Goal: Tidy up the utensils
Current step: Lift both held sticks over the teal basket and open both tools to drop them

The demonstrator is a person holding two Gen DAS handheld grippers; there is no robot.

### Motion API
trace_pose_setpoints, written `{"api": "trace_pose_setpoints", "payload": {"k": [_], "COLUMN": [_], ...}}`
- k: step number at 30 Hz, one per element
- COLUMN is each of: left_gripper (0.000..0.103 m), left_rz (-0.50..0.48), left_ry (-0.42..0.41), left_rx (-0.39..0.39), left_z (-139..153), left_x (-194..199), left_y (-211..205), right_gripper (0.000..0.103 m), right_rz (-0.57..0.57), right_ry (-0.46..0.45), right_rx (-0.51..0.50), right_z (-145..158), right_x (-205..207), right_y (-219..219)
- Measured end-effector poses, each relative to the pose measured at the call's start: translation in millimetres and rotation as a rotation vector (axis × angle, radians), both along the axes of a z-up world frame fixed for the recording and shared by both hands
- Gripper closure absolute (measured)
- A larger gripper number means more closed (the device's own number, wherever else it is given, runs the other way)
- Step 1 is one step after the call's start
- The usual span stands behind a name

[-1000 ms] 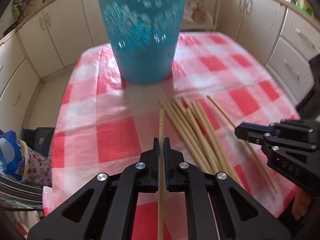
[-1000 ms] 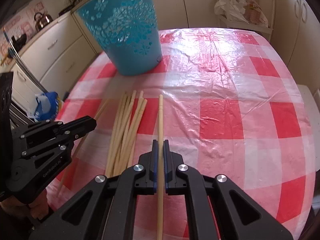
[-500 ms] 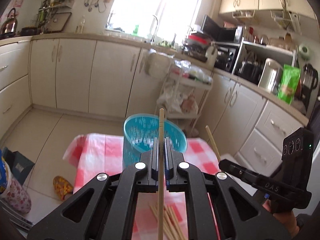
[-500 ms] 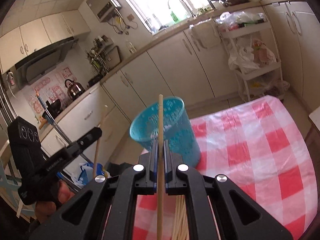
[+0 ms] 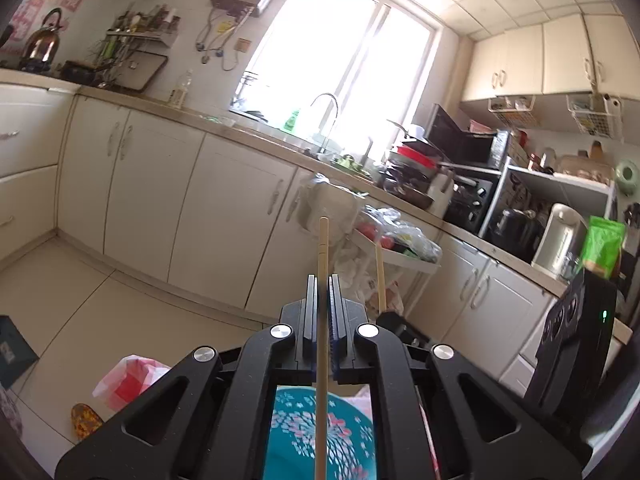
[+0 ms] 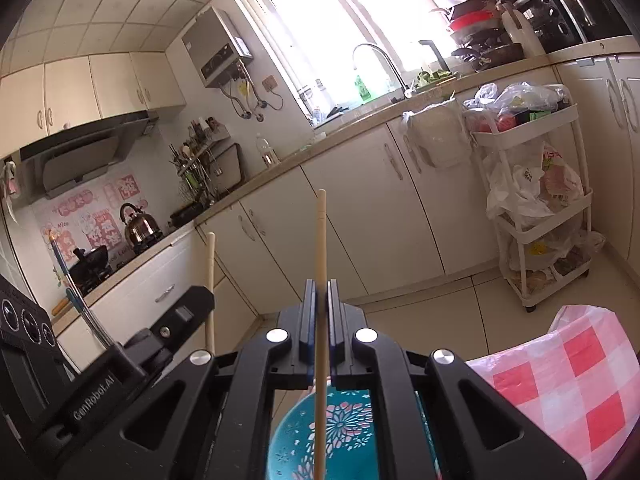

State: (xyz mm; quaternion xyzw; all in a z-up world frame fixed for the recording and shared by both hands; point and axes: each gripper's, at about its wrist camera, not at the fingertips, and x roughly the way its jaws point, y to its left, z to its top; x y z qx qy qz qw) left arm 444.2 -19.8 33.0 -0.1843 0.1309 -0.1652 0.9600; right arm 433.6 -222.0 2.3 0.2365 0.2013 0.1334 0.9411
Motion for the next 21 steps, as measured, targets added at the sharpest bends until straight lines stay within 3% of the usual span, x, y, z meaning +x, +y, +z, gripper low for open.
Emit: {"api": "trace_pose_setpoints", "payload": {"k": [7, 21], "left_gripper": [0.098, 0.098], "left_rz": [0.050, 0.084], "left_ry": [0.013, 0.066], "left_rx": [-0.063, -0.018], "left_z": [-24, -52], "left_x": [21, 26], "left_y": [-1, -4], "right_gripper": [0.097, 0.096], "right_rz": [0.002, 0.017], "right_ry": [0.050, 0.130], "right_rx": [-0.078, -0.143], "right_z": [-24, -52], "right_x": [14, 23], "right_y": [5, 11]}}
